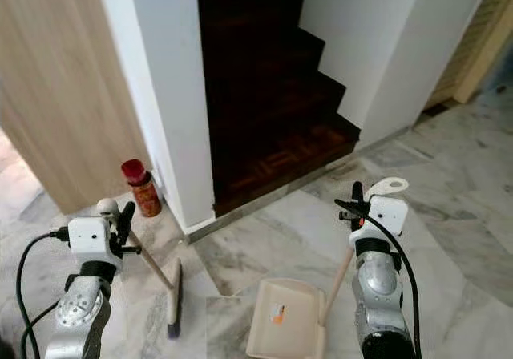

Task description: Sweep floor

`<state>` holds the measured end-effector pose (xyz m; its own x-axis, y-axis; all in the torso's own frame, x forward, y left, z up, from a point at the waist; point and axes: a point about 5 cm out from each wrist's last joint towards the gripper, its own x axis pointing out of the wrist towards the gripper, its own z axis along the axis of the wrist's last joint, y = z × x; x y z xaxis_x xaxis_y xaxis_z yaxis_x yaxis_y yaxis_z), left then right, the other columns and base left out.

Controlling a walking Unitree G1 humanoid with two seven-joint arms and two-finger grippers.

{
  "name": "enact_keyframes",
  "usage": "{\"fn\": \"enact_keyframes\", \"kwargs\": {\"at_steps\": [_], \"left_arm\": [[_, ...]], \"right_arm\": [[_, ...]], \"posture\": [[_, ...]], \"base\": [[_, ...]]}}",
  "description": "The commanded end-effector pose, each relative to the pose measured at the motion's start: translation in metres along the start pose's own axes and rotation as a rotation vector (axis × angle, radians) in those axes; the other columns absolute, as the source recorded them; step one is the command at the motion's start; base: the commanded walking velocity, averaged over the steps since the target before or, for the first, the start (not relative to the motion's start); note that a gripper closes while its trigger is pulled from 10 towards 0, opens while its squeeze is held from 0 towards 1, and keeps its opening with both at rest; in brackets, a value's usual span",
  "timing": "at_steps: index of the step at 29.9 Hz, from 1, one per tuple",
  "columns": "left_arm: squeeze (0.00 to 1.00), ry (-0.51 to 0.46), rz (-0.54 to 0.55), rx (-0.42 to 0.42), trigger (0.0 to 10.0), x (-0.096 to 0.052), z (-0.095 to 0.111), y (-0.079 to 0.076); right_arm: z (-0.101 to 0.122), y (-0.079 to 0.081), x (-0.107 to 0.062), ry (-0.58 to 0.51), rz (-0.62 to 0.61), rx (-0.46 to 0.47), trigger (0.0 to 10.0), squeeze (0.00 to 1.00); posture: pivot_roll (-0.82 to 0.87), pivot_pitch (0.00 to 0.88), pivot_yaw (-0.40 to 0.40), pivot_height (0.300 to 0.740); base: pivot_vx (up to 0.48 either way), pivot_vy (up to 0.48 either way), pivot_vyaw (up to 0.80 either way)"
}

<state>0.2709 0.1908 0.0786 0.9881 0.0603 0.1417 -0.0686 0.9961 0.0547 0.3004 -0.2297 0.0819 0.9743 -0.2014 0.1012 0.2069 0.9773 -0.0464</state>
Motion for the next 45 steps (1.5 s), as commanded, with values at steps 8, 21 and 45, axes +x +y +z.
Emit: {"fn": "enact_keyframes", "kwargs": {"at_steps": [8,21,45], "left_arm": [[0.0,-0.037,0.029,0.014,10.0,0.003,0.01,0.01],[0.0,-0.037,0.003,0.02,10.0,0.002,0.011,0.006],[0.0,-0.02,-0.03,0.016,10.0,0.001,0.009,-0.001]], "right_arm": [[0.017,0.011,0.008,-0.064,0.021,0.036,10.0,0.0],[0.017,0.011,0.008,-0.053,0.017,0.035,10.0,0.0],[0.018,0.009,0.007,-0.052,0.017,0.024,10.0,0.0]], "posture": [[0.04,0.0,0.012,0.74],[0.04,0.004,0.016,0.74],[0.03,0.0,0.021,0.74]], "base": [[0.0,0.48,0.0],[0.0,0.132,-0.73],[0.0,0.0,-0.79]]}}
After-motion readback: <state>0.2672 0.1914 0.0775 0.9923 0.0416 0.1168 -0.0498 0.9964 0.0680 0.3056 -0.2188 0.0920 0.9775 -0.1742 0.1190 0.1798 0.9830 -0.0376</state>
